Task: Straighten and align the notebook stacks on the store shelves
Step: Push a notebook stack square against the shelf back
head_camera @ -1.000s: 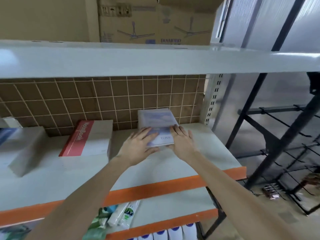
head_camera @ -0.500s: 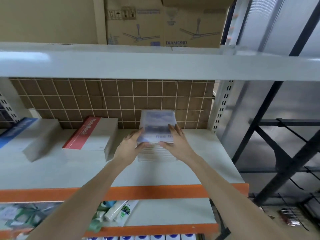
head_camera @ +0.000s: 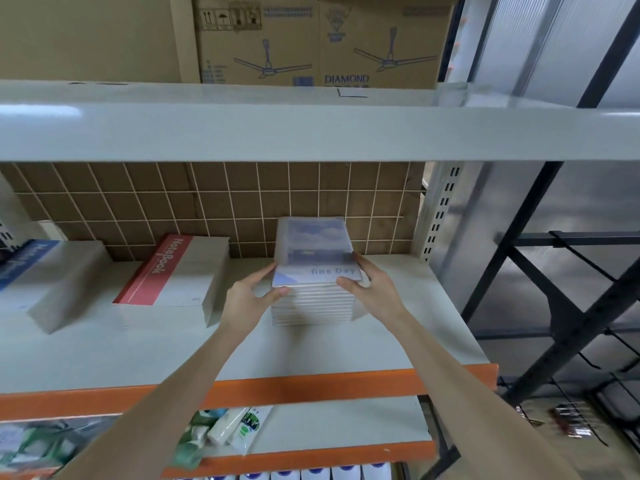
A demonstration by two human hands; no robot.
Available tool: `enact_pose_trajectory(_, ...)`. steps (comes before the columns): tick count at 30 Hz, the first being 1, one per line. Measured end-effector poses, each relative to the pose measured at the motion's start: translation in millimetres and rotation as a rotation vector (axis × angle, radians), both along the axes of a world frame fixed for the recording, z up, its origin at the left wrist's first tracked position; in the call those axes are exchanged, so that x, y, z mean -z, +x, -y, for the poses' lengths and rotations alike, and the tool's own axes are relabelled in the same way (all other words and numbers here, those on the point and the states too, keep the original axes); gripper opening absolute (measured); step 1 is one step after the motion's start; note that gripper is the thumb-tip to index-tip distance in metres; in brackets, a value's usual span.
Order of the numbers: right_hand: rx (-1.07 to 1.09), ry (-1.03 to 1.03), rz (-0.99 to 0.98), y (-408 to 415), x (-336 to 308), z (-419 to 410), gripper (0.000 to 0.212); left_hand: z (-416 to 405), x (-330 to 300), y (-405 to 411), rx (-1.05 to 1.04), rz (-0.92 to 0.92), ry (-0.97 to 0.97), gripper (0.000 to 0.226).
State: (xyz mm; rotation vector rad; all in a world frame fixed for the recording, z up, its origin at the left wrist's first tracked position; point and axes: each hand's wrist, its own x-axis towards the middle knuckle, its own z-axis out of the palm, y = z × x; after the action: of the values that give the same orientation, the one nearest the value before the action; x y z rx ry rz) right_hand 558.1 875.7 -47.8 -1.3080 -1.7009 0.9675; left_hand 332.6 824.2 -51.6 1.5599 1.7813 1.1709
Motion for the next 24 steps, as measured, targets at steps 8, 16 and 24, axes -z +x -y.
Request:
enact_pose_trajectory(8, -0.028, -0.026, -0.118, 12.5, 2.1, 9.4, 0.056, 1.7, 8.3, -6.3, 0.048, 0.211, 0.069, 0.053)
enact_pose_trajectory(16, -0.085, -0.05, -0.147, 10.3, -1.6, 15.2, 0.053, 1.8, 9.9, -8.1, 0.073, 0.324, 0.062, 0.049)
enact_pose_trajectory(24, -0.121, -0.096, -0.315, 10.4, -2.4, 25.3, 0.044, 9.3, 21.4, -9.6, 0.06, 0.432, 0.038, 0.04)
